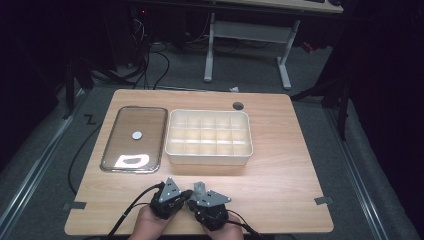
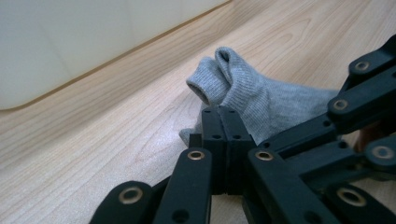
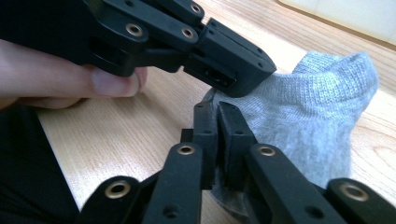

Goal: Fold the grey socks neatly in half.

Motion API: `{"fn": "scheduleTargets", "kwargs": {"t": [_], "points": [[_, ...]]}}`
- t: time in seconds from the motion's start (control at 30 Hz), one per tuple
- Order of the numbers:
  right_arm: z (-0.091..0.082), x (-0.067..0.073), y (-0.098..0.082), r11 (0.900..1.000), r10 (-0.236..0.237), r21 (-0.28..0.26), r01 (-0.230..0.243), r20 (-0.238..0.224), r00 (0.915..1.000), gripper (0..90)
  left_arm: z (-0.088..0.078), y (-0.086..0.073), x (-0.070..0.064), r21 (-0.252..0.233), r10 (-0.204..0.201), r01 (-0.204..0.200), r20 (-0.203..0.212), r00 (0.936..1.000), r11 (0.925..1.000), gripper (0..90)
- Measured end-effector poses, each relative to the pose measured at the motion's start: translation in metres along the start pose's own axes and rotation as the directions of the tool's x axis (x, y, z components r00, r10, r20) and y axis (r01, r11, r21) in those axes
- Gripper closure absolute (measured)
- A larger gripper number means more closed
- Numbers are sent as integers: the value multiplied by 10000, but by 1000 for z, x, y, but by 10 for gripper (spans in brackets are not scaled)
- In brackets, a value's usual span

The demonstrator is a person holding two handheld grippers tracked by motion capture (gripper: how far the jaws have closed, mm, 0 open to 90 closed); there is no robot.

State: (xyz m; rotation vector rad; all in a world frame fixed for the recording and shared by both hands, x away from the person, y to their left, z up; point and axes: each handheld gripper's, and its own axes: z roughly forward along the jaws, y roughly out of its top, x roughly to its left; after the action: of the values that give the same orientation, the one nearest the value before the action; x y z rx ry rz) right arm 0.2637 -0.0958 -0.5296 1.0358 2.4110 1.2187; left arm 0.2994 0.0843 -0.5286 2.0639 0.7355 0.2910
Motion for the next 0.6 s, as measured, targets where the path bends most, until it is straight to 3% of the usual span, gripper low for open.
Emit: {"fn": "scheduleTargets", "kwargs": {"t": [0.1,0.13,0.3,0.43,0.6], "points": [[-5,0,2,10000,-51,-28,51,-127,9999,823,0,0,0,-8,16,-16,-22,10000,10000,899],[-16,1,7,9991,-105,-400,101,-90,9999,822,0,0,0,-8,42,-42,-29,10000,10000,900],[-43,-9,19,9945,23,-1050,27,479,9989,832,1,-1,-1,-24,123,-124,-118,9999,9999,899],[-42,-18,14,9965,243,-817,-198,537,9983,854,1,0,-2,-14,166,-167,-155,9997,9999,899],[-31,-19,3,9994,208,-286,-190,647,9977,900,1,-1,-3,25,292,-292,-216,9993,9996,899]]}}
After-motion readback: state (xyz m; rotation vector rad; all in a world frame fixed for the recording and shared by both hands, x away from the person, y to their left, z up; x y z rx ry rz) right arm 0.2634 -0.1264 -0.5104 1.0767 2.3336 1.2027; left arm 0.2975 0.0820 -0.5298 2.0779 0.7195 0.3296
